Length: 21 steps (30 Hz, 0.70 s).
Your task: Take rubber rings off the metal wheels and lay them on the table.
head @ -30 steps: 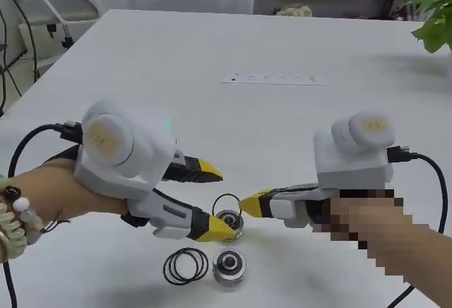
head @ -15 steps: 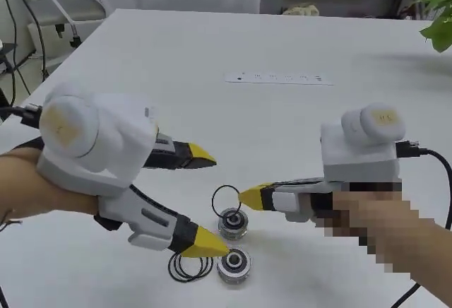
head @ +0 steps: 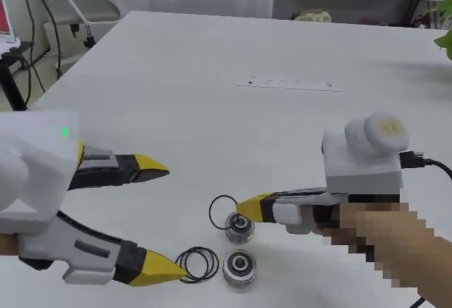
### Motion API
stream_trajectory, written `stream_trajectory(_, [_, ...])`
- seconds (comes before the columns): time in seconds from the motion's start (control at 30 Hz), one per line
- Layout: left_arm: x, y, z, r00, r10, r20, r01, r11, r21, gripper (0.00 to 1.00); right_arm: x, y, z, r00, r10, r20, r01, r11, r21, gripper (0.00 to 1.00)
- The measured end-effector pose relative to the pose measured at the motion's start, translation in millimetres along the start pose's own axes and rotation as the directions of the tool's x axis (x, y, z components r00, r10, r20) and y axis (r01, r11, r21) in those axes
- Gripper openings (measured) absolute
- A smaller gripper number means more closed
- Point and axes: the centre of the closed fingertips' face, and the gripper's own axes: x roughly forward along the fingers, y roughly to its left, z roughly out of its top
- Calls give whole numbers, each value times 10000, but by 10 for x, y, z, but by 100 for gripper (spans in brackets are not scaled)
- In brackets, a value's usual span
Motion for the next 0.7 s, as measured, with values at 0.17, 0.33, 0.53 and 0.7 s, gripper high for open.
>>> stream_trajectory(0.17, [-106,4,-202,9980,630,-45,-632,9952,-751,71,54,120,-38,9990,411,-198,-414,9991,-120,0])
stream_trajectory(0.33, [-182,-62,-368,9959,881,-184,-897,9879,-1269,71,85,196,-74,9972,650,-365,-658,9975,-238,0])
stream_trajectory(0.53, [-145,-127,-455,9926,1208,-143,-1215,9784,-1674,69,147,294,-158,9930,1036,-574,-1044,9945,-109,0])
stream_trajectory(0.7, [-74,-216,-469,9957,905,-204,-927,9795,-1791,68,220,397,-326,9852,1400,-985,-1393,9901,137,0])
